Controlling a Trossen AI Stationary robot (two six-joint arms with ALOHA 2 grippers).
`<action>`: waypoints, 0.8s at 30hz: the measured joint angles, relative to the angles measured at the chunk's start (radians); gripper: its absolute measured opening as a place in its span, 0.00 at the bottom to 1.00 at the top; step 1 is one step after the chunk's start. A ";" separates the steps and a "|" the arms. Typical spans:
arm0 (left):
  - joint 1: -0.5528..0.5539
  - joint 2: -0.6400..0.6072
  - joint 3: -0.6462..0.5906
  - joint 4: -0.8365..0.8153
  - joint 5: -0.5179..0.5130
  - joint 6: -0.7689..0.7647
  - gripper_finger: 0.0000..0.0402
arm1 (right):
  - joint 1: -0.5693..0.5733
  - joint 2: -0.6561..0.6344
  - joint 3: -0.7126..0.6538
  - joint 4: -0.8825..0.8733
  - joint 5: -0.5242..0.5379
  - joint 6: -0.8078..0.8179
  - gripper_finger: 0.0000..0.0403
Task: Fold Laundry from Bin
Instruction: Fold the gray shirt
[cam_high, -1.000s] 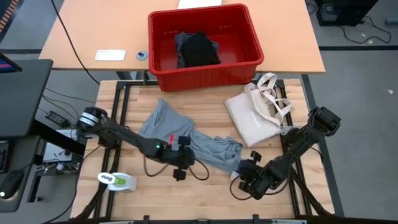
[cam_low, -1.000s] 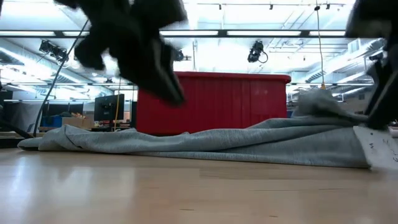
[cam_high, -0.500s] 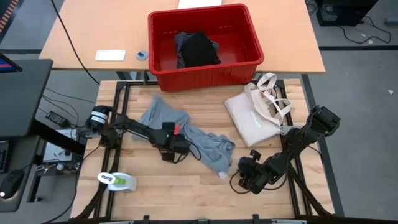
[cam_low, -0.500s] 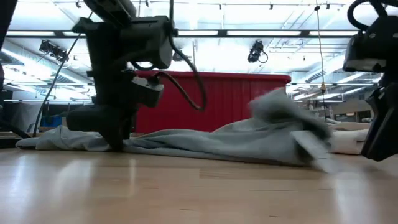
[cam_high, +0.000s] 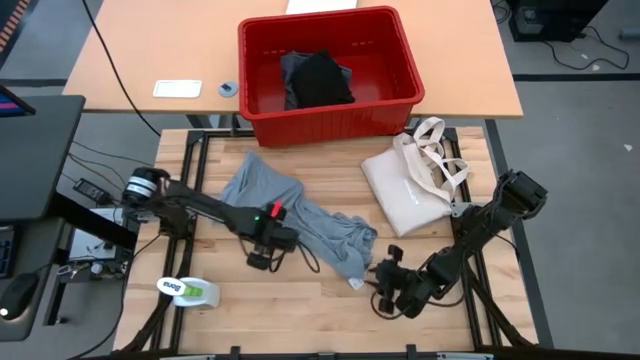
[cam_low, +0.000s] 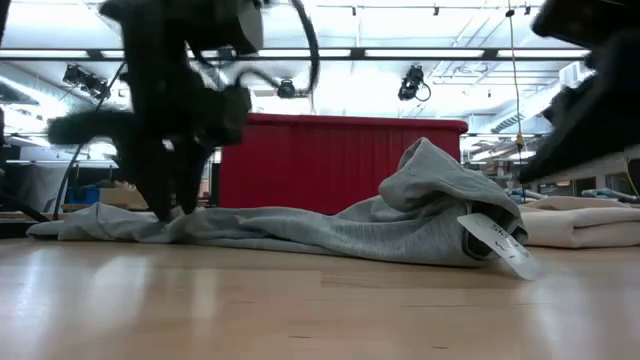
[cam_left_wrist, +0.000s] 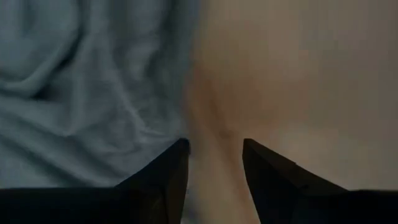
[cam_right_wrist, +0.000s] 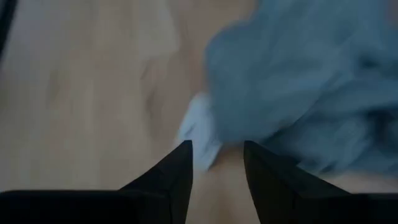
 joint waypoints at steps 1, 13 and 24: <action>-0.009 -0.018 0.000 -0.007 0.019 -0.022 0.40 | -0.009 0.000 0.000 -0.002 0.046 -0.006 0.37; 0.025 -0.062 -0.143 -0.219 -0.187 -0.300 0.40 | -0.198 0.039 0.000 0.168 0.060 -0.235 0.37; 0.201 -0.061 -0.264 -0.120 -0.417 -0.271 0.40 | -0.279 0.129 -0.001 0.188 -0.280 -0.172 0.37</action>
